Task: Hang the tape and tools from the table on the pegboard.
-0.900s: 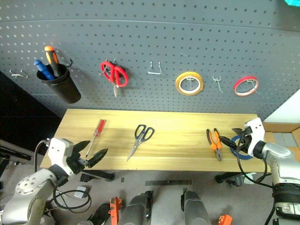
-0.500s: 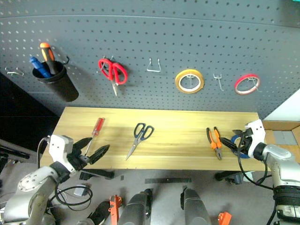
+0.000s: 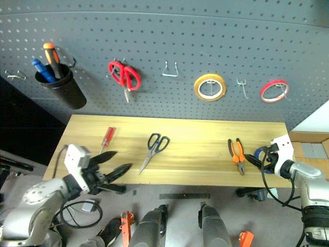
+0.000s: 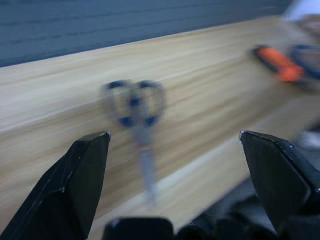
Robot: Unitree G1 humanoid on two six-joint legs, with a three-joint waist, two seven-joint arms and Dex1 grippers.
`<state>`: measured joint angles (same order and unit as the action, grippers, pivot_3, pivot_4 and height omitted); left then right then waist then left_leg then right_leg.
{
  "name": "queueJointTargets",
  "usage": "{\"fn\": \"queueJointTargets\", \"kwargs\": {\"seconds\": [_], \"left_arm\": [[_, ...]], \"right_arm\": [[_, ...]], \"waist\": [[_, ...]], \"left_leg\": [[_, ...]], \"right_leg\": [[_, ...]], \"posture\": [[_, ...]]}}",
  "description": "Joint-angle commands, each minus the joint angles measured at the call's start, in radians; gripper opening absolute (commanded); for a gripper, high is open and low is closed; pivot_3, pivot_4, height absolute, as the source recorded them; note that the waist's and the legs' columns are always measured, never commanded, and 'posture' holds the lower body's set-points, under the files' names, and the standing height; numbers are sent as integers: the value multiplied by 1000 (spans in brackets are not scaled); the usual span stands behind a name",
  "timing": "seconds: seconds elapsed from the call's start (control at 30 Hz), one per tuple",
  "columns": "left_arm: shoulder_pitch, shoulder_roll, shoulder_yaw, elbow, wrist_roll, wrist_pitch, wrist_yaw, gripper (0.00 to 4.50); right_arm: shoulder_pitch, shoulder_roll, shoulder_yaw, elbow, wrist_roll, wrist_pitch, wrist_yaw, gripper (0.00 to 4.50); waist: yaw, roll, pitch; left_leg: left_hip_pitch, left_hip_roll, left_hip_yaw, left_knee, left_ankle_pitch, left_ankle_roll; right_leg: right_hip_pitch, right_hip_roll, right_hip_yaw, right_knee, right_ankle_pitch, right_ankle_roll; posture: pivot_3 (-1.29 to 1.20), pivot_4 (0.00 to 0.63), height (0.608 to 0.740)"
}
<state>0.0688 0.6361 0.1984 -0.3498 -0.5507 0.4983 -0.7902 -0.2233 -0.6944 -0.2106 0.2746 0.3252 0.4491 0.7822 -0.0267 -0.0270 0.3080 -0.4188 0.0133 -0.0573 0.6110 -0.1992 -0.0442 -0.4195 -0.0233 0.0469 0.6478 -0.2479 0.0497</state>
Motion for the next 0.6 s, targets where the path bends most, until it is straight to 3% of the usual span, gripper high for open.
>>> {"fn": "queueJointTargets", "kwargs": {"seconds": [0.03,0.23,0.37,0.6], "left_arm": [[-93,-57,-164,-41,39,11,13,4452],[-246,-204,-450,112,257,-126,37,4452],[-350,-383,-621,267,363,-190,70,4452],[-363,-481,-653,354,435,-253,126,4452]], "right_arm": [[-38,-16,-5,62,-27,30,-36,4500],[-69,-9,29,133,-67,36,-53,4500],[-90,-4,59,201,-101,28,-56,4500],[-148,18,115,303,-162,17,-84,4500]], "waist": [[0,1,1],[-4,-1,1],[-4,-1,2],[-15,0,3]], "left_leg": [[0,-1,0,1,0,0],[0,-3,2,2,0,0],[0,-3,2,2,0,0],[0,-2,3,3,0,0]], "right_leg": [[0,0,1,0,1,1],[0,1,2,0,2,2],[0,2,2,0,2,1],[-1,3,4,2,4,2]], "posture": [[1,330,740],[-3,333,740],[-17,334,740],[-19,345,740]]}}
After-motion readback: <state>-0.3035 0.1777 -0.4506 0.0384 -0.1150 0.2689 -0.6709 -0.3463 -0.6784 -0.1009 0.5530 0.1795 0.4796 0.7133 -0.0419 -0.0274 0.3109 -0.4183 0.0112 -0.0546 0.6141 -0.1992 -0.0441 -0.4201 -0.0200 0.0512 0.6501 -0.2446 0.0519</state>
